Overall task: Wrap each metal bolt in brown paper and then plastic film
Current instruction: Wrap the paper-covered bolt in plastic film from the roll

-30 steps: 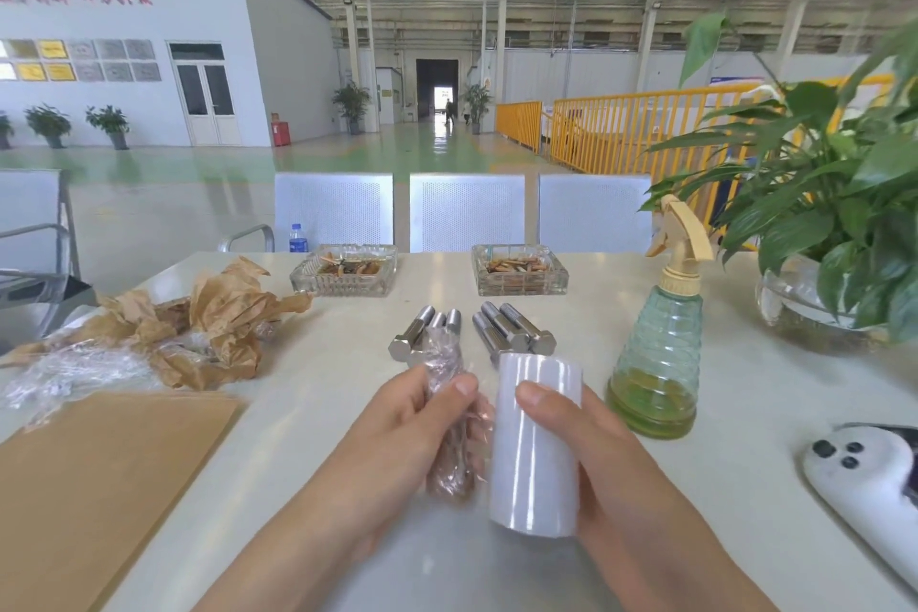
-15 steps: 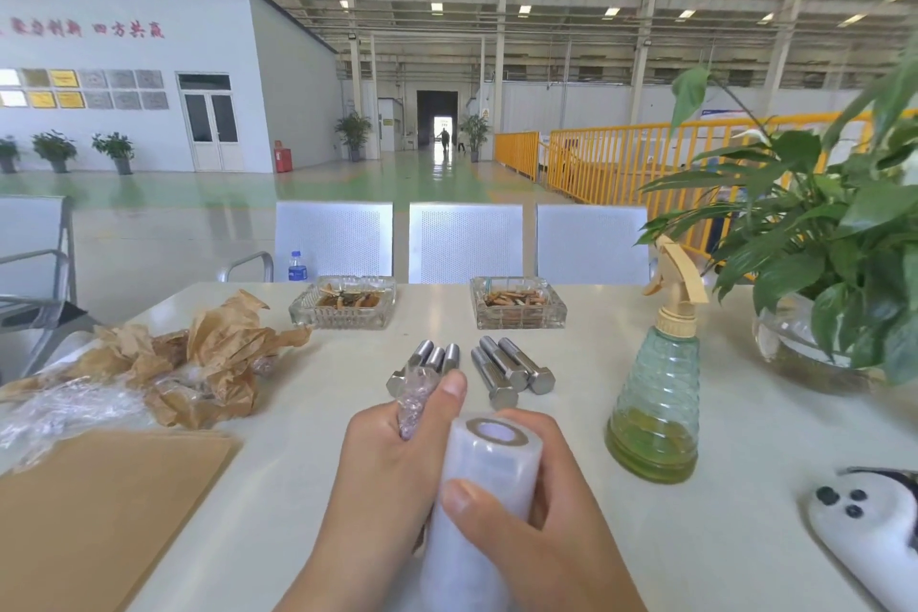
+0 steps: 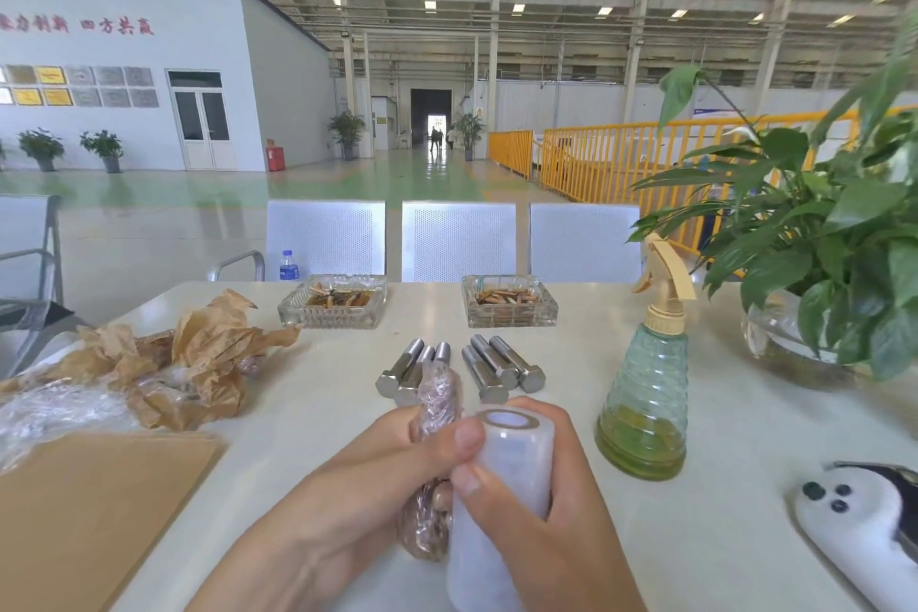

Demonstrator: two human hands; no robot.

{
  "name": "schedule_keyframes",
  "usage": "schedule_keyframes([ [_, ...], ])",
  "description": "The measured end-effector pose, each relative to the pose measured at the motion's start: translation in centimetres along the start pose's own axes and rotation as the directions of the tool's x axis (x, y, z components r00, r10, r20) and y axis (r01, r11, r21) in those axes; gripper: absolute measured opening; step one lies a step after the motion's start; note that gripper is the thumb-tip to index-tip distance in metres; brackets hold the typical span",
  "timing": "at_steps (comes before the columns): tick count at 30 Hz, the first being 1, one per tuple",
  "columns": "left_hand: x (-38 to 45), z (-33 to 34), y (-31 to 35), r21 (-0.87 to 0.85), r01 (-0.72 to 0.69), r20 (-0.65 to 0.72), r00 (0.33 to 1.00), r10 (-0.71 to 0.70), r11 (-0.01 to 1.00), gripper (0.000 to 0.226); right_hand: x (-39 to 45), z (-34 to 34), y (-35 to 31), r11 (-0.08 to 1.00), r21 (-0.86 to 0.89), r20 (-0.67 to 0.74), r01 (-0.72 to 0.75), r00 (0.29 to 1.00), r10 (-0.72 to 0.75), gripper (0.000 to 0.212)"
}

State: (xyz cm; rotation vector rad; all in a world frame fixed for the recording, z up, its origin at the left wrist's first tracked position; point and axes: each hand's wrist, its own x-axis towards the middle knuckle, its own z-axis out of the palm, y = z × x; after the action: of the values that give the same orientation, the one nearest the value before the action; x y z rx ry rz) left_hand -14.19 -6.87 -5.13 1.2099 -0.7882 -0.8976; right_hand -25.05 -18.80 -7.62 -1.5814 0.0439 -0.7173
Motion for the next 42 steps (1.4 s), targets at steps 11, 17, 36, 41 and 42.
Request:
schedule_keyframes([
  [11,-0.1,-0.3,0.0,-0.006,-0.035,-0.115,0.993,0.034,0.999,0.075,-0.1,0.4,0.5,0.999,-0.030,-0.024,0.021,0.999,-0.021,0.045],
  [17,0.1,-1.1,-1.2,0.091,0.090,-0.307,0.950,-0.058,0.992,0.049,0.9,-1.6,0.4,0.987,-0.158,-0.179,0.035,0.982,-0.064,0.049],
  [36,-0.5,-0.2,0.0,-0.258,0.074,-0.303,0.941,-0.153,0.963,0.048,0.8,-1.3,1.9,0.980,-0.121,-0.206,-0.158,0.970,0.131,0.059],
  [41,-0.7,0.5,0.0,-0.197,0.075,-0.339,0.930,-0.140,0.978,0.050,0.7,-1.3,2.0,0.978,-0.115,-0.185,-0.173,0.971,0.150,0.055],
  [42,-0.6,0.4,0.0,-0.209,0.066,-0.342,0.930,-0.136,0.976,0.048,0.7,-1.3,2.0,0.978,-0.114,-0.182,-0.177,0.971,0.155,0.055],
])
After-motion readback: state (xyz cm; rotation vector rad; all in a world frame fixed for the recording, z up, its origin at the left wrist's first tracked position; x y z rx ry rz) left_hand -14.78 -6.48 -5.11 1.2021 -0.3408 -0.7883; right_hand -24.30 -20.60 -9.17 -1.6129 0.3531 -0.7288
